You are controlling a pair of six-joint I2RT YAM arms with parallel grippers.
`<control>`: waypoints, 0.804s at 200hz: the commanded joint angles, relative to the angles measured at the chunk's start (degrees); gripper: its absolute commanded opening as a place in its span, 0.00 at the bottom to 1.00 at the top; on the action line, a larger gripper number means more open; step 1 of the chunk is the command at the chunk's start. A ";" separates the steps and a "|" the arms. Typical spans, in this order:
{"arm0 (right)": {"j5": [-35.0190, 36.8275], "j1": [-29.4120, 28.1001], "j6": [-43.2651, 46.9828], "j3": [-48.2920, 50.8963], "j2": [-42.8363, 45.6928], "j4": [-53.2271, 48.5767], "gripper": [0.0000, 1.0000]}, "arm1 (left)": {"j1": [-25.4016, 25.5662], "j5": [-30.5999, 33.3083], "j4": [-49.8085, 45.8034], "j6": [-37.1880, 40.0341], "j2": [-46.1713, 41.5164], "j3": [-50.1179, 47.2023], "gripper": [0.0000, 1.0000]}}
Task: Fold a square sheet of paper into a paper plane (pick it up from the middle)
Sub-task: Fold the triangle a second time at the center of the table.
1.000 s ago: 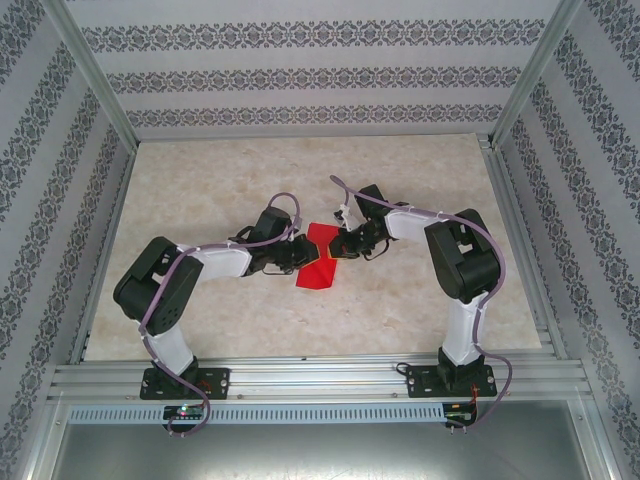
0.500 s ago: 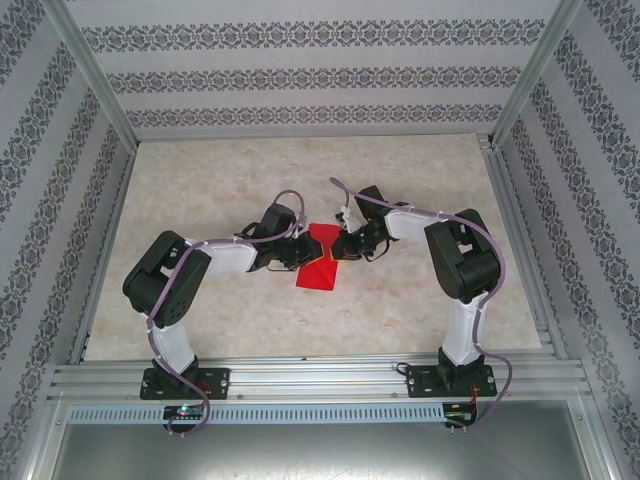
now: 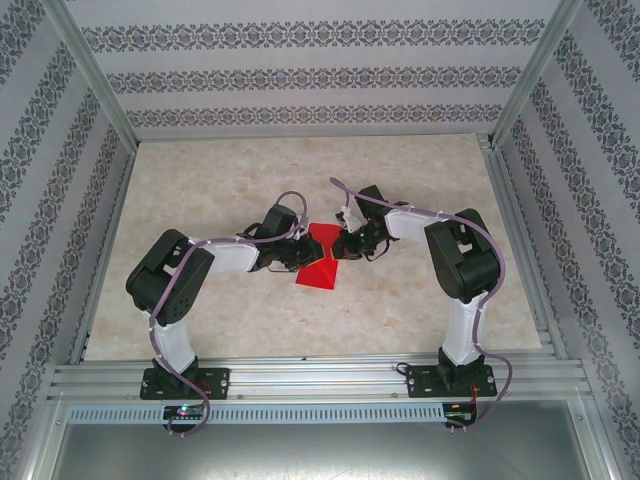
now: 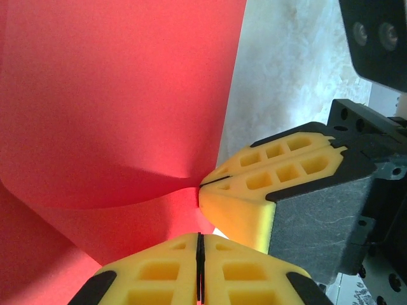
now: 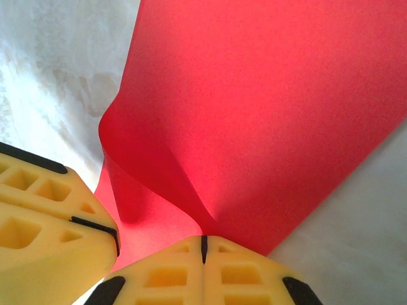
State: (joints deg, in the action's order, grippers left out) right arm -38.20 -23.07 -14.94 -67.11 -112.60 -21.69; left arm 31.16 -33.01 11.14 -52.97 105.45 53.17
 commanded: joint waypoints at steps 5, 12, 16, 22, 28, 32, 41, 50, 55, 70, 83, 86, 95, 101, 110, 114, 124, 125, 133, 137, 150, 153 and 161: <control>0.18 0.31 1.40 -1.61 -1.74 -1.06 0.03 | 0.49 -0.15 -1.03 1.38 1.41 1.57 0.12; 0.14 0.26 1.47 -1.66 -1.81 -1.07 0.03 | 0.48 -0.14 -1.24 1.38 1.61 1.59 0.12; 0.14 0.30 1.49 -1.74 -1.91 -1.15 0.03 | 0.51 -0.10 -1.29 1.38 1.61 1.62 0.12; 0.05 0.30 1.49 -1.72 -1.99 -1.19 0.03 | 0.53 -0.09 -1.18 1.38 1.78 1.61 0.12; 0.05 0.31 1.49 -1.77 -2.09 -1.31 0.03 | 0.49 0.00 -1.28 1.39 1.86 1.63 0.12; 0.09 0.33 1.56 -1.79 -2.10 -1.33 0.03 | 0.48 0.05 -1.37 1.42 1.85 1.66 0.11; -0.03 0.30 1.56 -1.79 -2.19 -1.42 0.03 | 0.49 0.27 -1.70 1.54 1.94 1.73 0.11; -0.10 0.30 1.61 -1.79 -2.28 -1.48 0.03 | 0.48 0.37 -1.98 1.65 1.92 1.72 0.11; -0.12 0.28 1.59 -1.79 -2.28 -1.48 0.03 | 0.48 0.40 -1.87 1.65 1.94 1.69 0.11; -0.13 0.30 1.75 -1.79 -2.22 -1.77 0.03 | 0.48 0.06 -1.30 1.49 1.78 1.46 0.11; -0.13 0.31 1.84 -1.54 -2.19 -2.04 0.03 | 0.49 -0.19 -0.27 1.21 1.34 1.16 0.11; -0.13 0.31 1.83 -1.46 -2.09 -1.99 0.03 | 0.53 -0.23 0.00 1.20 1.22 1.07 0.11; 0.11 0.29 1.84 -1.23 -1.93 -2.04 0.03 | 0.49 -0.37 0.80 1.20 0.80 0.77 0.12; 0.35 0.30 1.84 -1.10 -1.72 -2.12 0.03 | 0.53 -0.41 1.27 1.11 0.56 0.61 0.12; 0.40 0.32 1.79 -0.96 -1.58 -2.11 0.03 | 0.49 -0.38 1.75 1.12 0.31 0.37 0.12; 0.46 0.30 1.83 -0.92 -1.43 -2.12 0.03 | 0.51 -0.43 2.00 1.11 0.24 0.38 0.12; 0.40 0.28 1.81 -0.74 -1.18 -2.05 0.03 | 0.53 -0.49 2.05 1.14 0.26 0.41 0.12; 0.40 0.25 1.82 -0.74 -1.20 -2.04 0.03 | 0.55 -0.48 1.96 1.13 0.27 0.43 0.12; 0.45 0.31 1.84 -0.74 -1.14 -2.03 0.03 | 0.51 -0.47 1.95 1.16 0.44 0.55 0.12; 0.49 0.31 1.84 -0.74 -1.12 -2.11 0.03 | 0.50 -0.55 2.02 1.13 0.53 0.58 0.12; 0.49 0.31 1.83 -0.74 -1.05 -2.11 0.03 | 0.56 -0.76 3.09 0.61 0.78 0.35 0.12; 0.53 0.26 1.80 -0.70 -1.01 -2.12 0.03 | 0.55 -0.69 3.09 0.56 0.75 0.31 0.12; 0.40 0.31 1.84 -0.74 -1.05 -2.12 0.03 | 0.48 -0.61 2.65 0.59 0.94 0.48 0.12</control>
State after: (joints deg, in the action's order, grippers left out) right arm -38.20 -23.07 -14.57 -67.75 -114.08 -22.52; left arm 31.16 -33.01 11.40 -52.86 106.32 53.28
